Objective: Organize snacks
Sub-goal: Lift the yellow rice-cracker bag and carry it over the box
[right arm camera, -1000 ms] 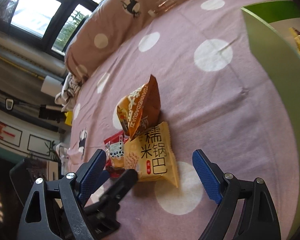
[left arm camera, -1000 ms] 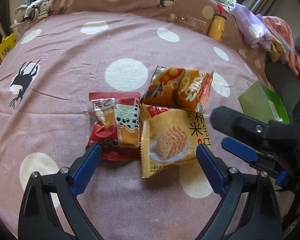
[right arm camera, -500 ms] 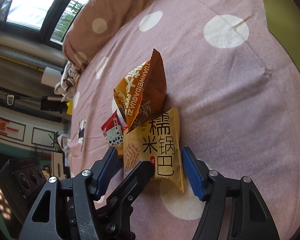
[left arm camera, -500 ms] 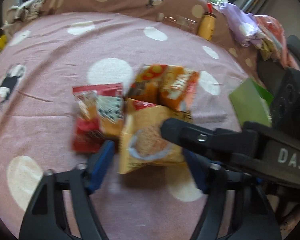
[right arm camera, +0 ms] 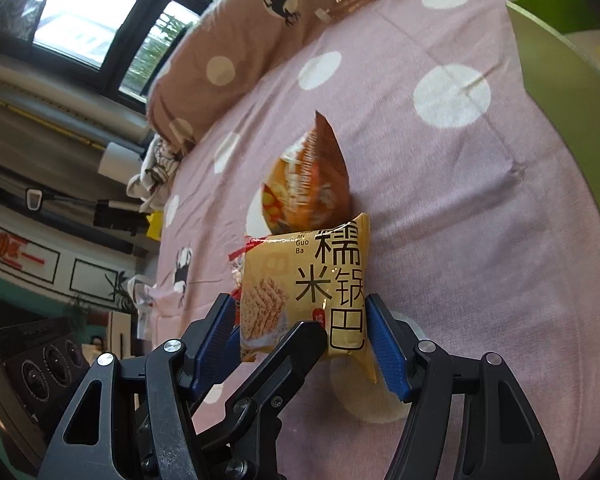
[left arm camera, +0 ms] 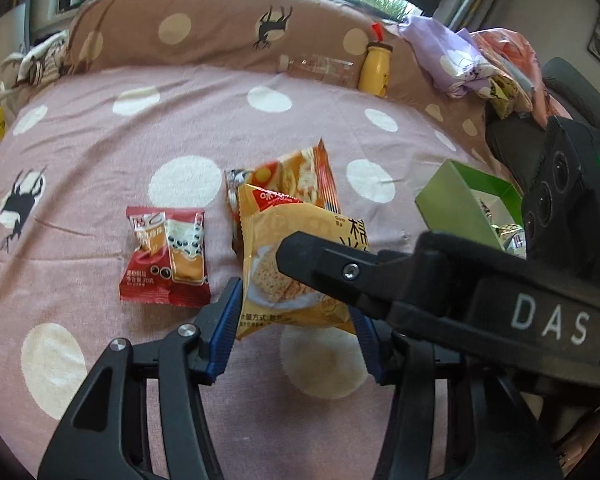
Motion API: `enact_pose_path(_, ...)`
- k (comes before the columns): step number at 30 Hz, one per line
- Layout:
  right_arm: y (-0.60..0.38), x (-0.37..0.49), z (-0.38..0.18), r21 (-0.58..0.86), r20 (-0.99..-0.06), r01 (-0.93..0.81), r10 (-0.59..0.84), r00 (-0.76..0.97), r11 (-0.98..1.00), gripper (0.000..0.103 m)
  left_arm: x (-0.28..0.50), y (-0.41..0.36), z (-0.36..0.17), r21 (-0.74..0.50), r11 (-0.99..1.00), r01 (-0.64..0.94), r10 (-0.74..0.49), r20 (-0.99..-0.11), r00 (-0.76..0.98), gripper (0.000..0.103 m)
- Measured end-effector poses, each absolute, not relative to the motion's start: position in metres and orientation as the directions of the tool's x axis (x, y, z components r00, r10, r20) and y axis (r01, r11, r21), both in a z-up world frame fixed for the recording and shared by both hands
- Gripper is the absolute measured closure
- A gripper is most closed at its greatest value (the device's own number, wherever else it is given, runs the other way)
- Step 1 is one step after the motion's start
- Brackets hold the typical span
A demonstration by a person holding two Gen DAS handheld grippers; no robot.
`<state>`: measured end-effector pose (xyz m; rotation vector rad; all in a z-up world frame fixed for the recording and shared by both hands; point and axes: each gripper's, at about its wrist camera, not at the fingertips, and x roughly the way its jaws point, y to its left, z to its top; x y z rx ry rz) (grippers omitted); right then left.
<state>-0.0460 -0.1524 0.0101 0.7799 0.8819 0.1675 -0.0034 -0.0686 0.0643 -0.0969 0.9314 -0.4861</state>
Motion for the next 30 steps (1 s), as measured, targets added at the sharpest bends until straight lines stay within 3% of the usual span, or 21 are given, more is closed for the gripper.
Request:
enact_pose_path(14, -0.183, -0.099, 0.063, 0.66, -0.508, 0.157, 0.283, 0.814, 0.734, 0.034, -0.03, -0.108, 0.11, -0.254, 0.818, 0.517, -0.551, -0.608, 0.572, 0.056)
enact_pose_path(23, -0.236, -0.132, 0.071, 0.701, -0.447, 0.23, 0.165, 0.879, 0.676, 0.034, -0.039, -0.167, 0.124, -0.192, 0.754, 0.628, -0.602, -0.585, 0.543, 0.065)
enact_pose_path(30, -0.277, -0.159, 0.065, 0.737, -0.425, 0.304, 0.064, 0.903, 0.603, 0.034, -0.044, -0.215, 0.124, -0.174, 0.679, 0.713, -0.653, -0.587, 0.479, 0.065)
